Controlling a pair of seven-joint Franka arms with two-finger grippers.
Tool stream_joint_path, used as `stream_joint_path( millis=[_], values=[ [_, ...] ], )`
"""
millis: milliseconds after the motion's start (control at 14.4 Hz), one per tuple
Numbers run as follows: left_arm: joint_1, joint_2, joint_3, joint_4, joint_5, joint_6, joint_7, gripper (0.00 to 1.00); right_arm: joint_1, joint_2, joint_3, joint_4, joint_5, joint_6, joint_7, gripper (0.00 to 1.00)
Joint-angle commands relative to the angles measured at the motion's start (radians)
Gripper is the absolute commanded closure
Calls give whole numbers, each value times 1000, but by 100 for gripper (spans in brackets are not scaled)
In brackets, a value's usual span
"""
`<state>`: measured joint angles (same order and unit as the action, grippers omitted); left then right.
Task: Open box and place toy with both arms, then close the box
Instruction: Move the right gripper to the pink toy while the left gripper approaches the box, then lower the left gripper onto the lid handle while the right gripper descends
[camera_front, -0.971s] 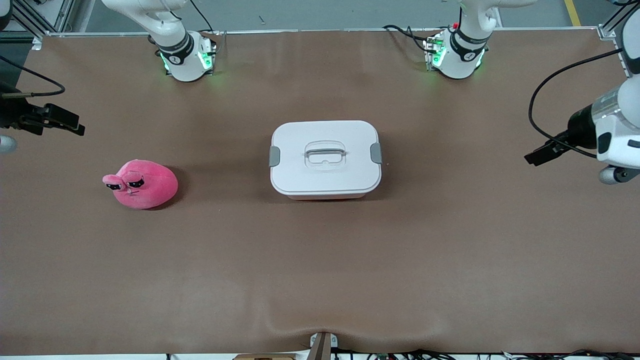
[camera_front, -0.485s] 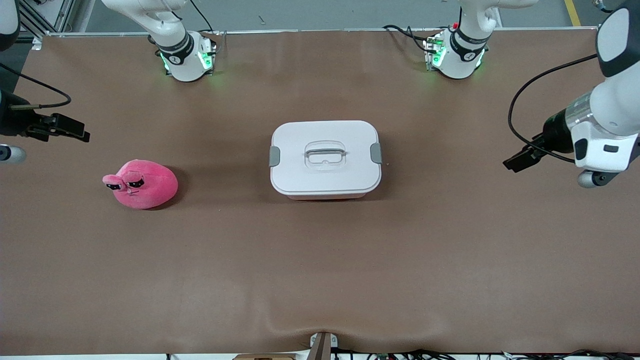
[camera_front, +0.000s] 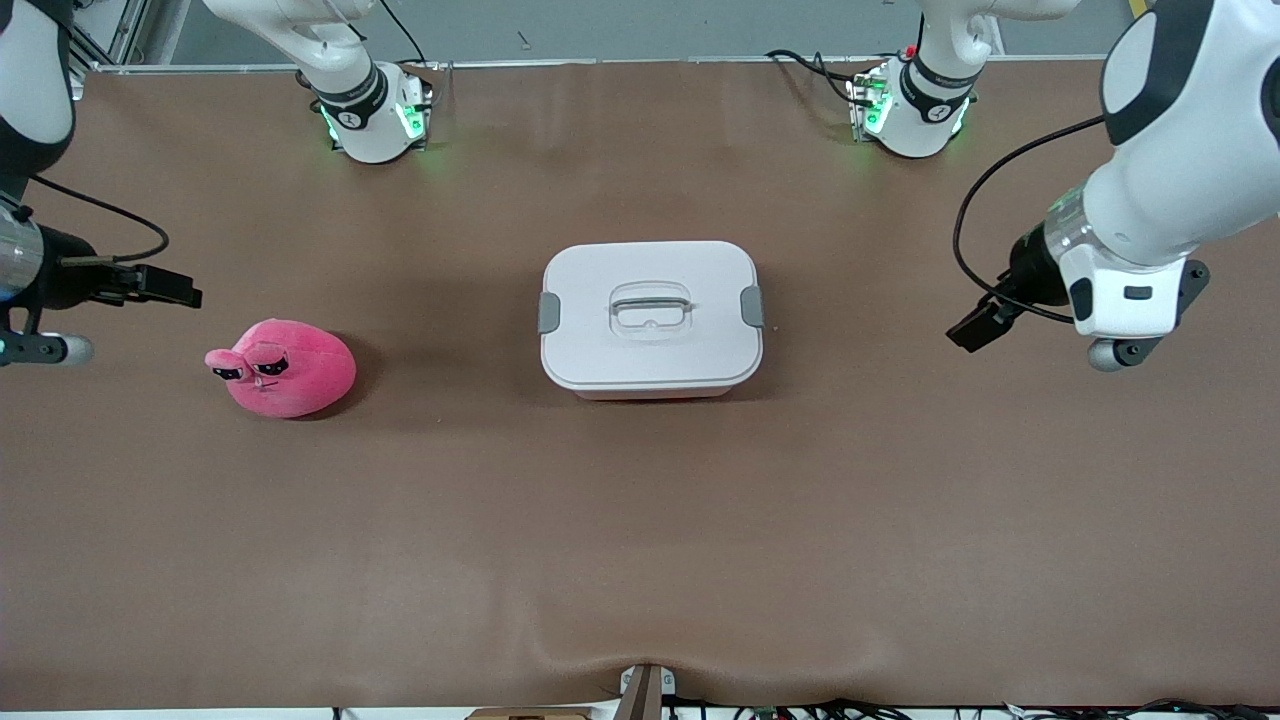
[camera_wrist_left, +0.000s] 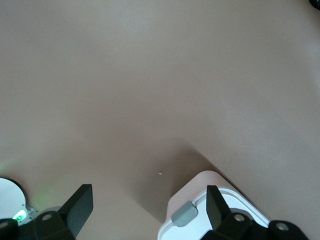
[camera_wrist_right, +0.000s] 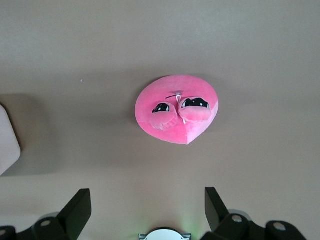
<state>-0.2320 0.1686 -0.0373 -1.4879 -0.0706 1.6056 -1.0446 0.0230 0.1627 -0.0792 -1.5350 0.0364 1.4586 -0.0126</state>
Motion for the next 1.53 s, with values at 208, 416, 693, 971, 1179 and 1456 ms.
stream_joint_path(
  millis=[208, 416, 693, 971, 1179, 1456],
  values=[
    [-43, 46, 2, 26, -63, 36, -124, 0, 46, 132, 4, 32, -16, 136, -3, 0],
    [-70, 54, 4, 24, -72, 54, -181, 0, 52, 149, 6, 35, -56, 167, -3, 0],
    [-118, 71, 4, 24, -68, 63, -270, 0, 78, 169, 6, -3, -87, 210, -12, 0],
    [-170, 78, 4, 24, -63, 102, -383, 0, 75, 51, 7, -221, -87, 362, -73, 0],
    [-211, 92, 4, 24, -60, 120, -465, 0, 72, -44, 6, -384, -90, 468, -127, 0],
    [-263, 127, 5, 24, -57, 166, -641, 0, 57, -49, 2, -460, -90, 512, -228, 0]
  ],
)
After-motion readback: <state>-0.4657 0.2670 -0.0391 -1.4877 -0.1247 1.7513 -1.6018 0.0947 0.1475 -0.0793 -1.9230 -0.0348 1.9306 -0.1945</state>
